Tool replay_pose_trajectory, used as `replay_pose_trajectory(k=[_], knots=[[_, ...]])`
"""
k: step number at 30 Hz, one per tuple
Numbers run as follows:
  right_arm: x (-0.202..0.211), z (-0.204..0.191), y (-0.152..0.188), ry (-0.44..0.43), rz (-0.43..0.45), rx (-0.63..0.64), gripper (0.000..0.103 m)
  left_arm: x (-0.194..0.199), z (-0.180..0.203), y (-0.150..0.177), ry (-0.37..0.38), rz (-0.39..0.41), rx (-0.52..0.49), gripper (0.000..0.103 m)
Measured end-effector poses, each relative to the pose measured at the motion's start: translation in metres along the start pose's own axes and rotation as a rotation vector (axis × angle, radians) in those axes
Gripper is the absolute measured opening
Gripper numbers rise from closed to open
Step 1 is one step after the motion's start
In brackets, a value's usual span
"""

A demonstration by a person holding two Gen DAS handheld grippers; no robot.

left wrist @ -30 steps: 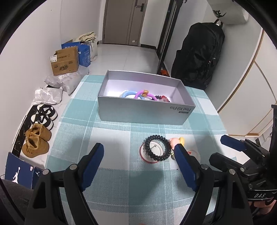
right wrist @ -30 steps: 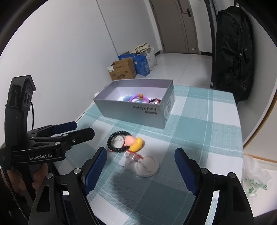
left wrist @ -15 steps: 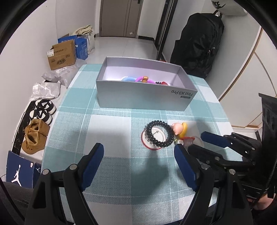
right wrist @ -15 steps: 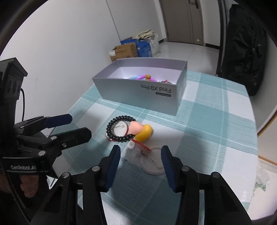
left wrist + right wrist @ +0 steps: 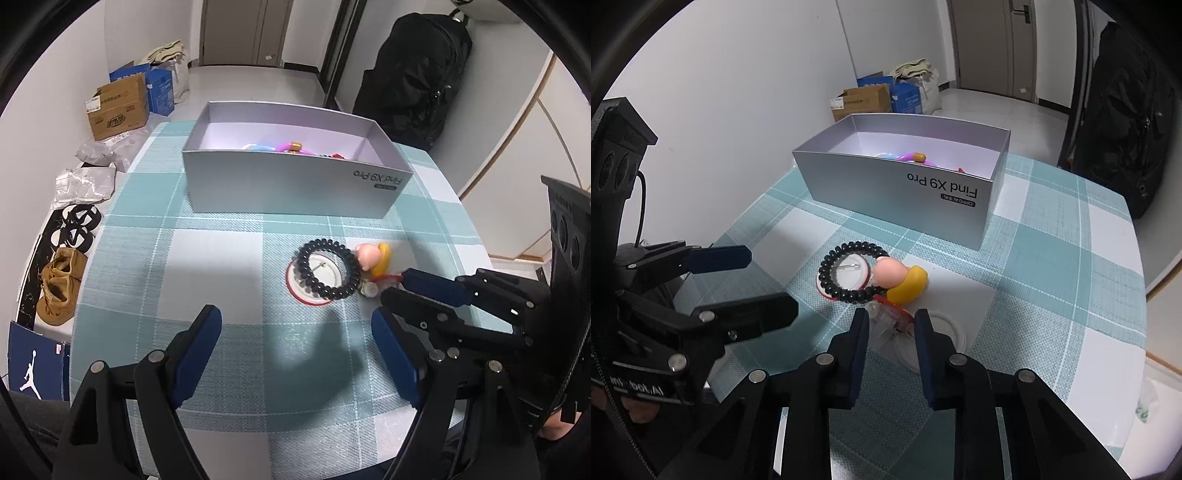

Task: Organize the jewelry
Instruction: 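Grasp the red-capped item near the white badge with the right gripper, then lift the red-capped item with the right gripper while the left reaches toward the white badge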

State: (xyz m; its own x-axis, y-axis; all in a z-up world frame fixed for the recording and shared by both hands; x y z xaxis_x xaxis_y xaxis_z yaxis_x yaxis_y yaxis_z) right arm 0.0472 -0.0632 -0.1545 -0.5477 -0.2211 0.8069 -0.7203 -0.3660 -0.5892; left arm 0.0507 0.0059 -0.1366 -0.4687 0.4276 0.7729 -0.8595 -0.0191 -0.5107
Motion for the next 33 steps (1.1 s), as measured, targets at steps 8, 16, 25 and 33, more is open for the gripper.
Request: replay_pose_trajectory(k=[8,16,25,33], knots=[[0.002,0.004,-0.002,-0.014,0.0,-0.025,0.005,-0.003,0.005,0.003,0.063,-0.027,0.011,0.08],[0.018,0.012,-0.007,-0.067,0.034,-0.09,0.005,-0.007,0.034,0.007,0.186,-0.048,-0.052,0.08],[0.04,0.044,-0.013,-0.09,0.079,-0.235,0.005,-0.016,0.056,0.004,0.263,-0.067,-0.082,0.079],[0.056,0.06,-0.015,-0.104,0.112,-0.287,0.005,-0.026,0.052,-0.002,0.207,-0.078,-0.067,0.057]])
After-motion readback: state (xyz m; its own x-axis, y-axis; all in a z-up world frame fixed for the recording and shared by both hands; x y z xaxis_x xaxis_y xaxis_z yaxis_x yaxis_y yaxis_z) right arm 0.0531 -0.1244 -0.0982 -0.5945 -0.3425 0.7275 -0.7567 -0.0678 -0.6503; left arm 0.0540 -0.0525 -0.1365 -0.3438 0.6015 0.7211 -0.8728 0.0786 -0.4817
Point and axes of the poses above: each gripper's, at about its wrist camera, not at the fingertips, and x roughly against the way its jaws point, z to its right, y to its underside, the point moved 8 cm from there along -x, roughly the way its jaws point, and after that the axes turned 12 degrees about y, right-handed, at the moved point
